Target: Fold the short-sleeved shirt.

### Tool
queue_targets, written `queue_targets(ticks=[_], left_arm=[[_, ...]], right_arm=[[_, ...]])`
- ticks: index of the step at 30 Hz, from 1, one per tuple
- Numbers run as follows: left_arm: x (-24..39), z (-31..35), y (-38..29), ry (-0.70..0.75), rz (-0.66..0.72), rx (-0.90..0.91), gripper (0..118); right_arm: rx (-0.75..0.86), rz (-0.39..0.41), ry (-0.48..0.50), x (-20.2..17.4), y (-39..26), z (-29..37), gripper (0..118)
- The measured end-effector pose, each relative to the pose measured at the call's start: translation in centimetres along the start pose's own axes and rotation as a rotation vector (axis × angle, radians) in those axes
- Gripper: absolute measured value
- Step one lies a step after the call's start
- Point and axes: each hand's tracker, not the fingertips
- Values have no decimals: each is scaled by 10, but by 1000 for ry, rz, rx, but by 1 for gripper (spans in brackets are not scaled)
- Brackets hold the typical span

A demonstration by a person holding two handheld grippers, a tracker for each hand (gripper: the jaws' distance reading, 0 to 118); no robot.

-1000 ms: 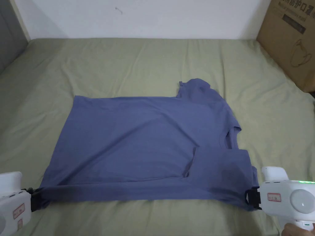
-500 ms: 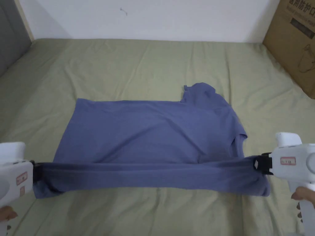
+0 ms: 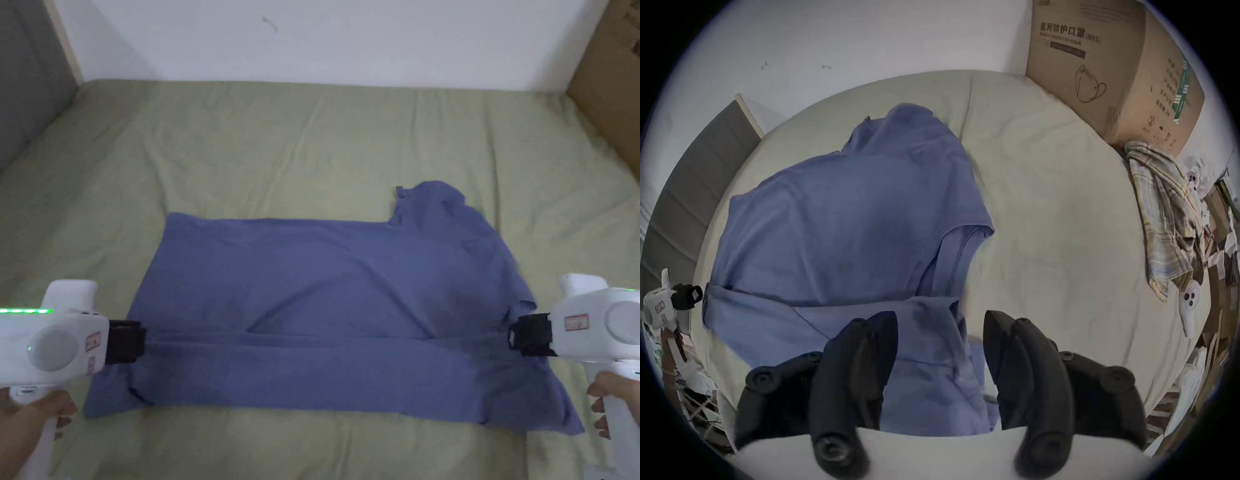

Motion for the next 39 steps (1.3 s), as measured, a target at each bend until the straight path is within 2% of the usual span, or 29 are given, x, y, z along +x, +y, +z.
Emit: queue_targets(ticks=[5,6,7,8,9,12,14,16,17,18,20,21,22,26,28,29,30,32,33,35,37,38,39], left_arm=[[-10,46,-18,-45,39,63,97],[-11,54,-24,-63,58,77,85],[-11,59,-31,-74,63,73,64],[-9,62,-40,-80,66,65,24],[-5,64,-48,-88,65,47,0],[0,61,-73,-106,57,-33,0],[1,59,-84,-98,69,-31,0],[-3,60,-88,-90,88,-20,0],[-7,57,-89,-82,100,-6,6],[-11,57,-86,-87,110,-1,21],[-17,54,-79,-86,120,-2,73],[-18,49,-77,-87,121,-2,83],[-20,45,-75,-81,125,2,83],[-22,10,-66,-44,122,-55,82],[-25,-9,-67,-72,146,-106,81],[-23,-11,-71,-64,159,-85,75],[-24,-10,-71,-65,184,-65,62],[-25,-2,-67,-35,185,-37,14],[-24,1,-68,-22,177,-31,10],[-30,-2,-62,-122,220,-63,6],[-28,-3,-59,-101,212,-74,4],[-26,0,-58,-100,197,-70,4],[-25,5,-58,-102,178,-55,4]], right_arm=[[94,-5,32,-3,-9,35,57],[87,-11,37,-4,-12,40,49],[87,-20,43,-3,-14,41,32],[89,-31,50,-5,-19,42,2],[87,-47,64,-8,-26,43,1],[70,-16,82,-19,-49,39,1],[40,14,77,-24,-59,37,1],[26,10,85,-24,-67,33,1],[21,6,88,-23,-70,33,1],[18,4,90,-23,-72,34,1],[20,2,90,-17,-73,31,1],[20,1,88,-16,-73,32,1],[22,-4,87,-15,-73,32,1],[17,-35,73,-9,-73,32,1],[9,-43,61,-5,-73,30,1],[6,-47,58,-3,-74,29,1],[2,-49,57,-1,-74,29,1],[-3,-53,51,-2,-78,31,1],[-5,-55,48,-1,-79,31,1],[-9,-65,46,0,-81,31,1],[0,-82,42,3,-83,33,1],[10,-89,40,5,-83,35,14],[17,-91,38,6,-85,37,31]])
